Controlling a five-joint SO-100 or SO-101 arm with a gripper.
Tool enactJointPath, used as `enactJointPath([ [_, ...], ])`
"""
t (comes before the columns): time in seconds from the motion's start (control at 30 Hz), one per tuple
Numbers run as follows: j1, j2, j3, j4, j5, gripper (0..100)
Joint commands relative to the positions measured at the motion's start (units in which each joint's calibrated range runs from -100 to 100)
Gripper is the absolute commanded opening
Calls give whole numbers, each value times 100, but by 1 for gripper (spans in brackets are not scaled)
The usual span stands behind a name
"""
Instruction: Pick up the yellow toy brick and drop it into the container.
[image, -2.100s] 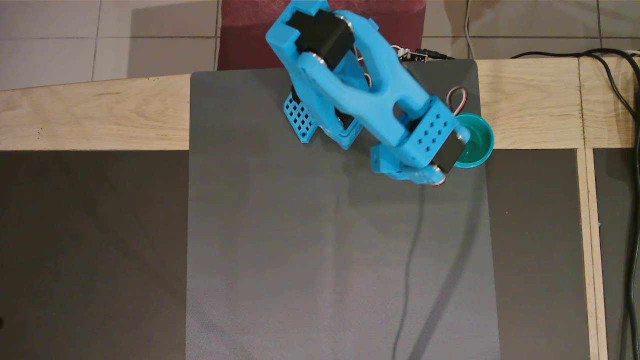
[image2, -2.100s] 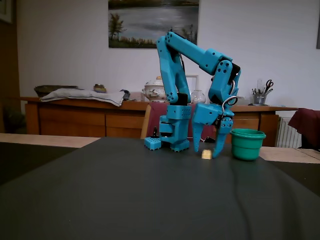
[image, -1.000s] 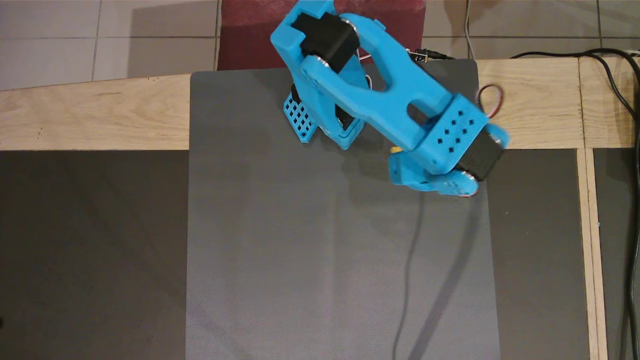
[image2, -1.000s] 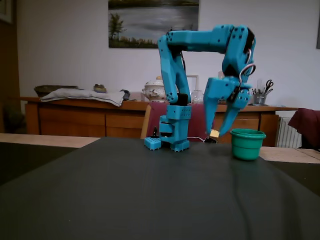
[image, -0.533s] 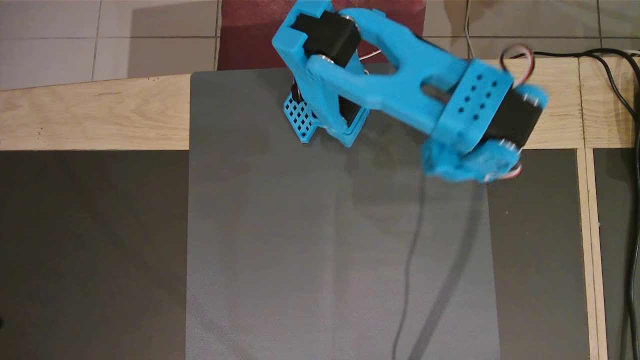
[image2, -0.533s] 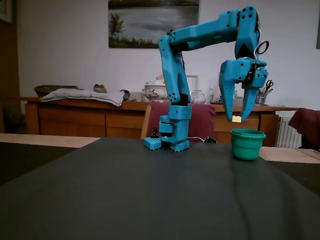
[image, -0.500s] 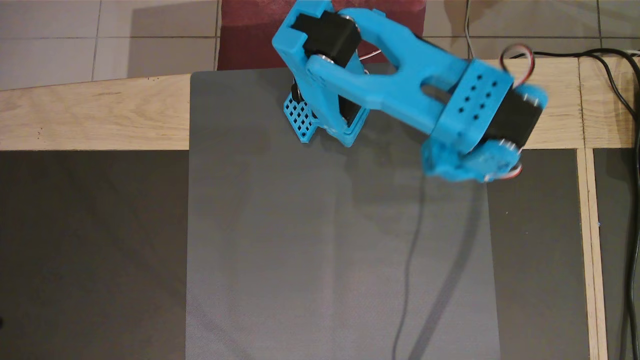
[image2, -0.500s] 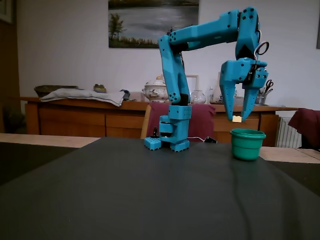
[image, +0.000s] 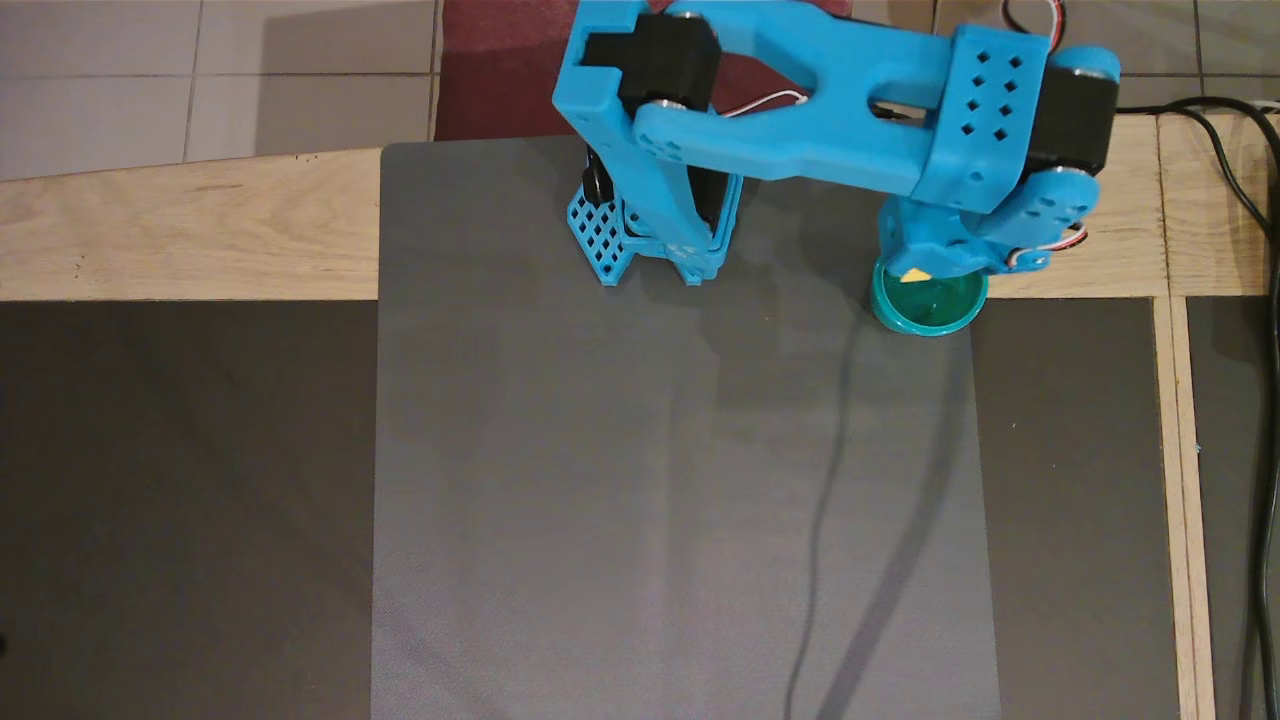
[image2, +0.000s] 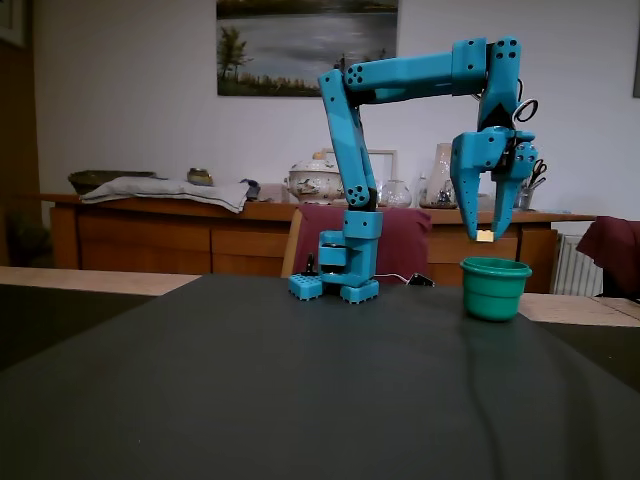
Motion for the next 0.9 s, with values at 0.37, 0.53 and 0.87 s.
enactJointPath([
  [0.37, 21, -16, -149, -370, 0, 0],
  [0.53, 21, -16, -122, -370, 5, 14],
  [0.87, 524, -42, -76, -370, 10, 4],
])
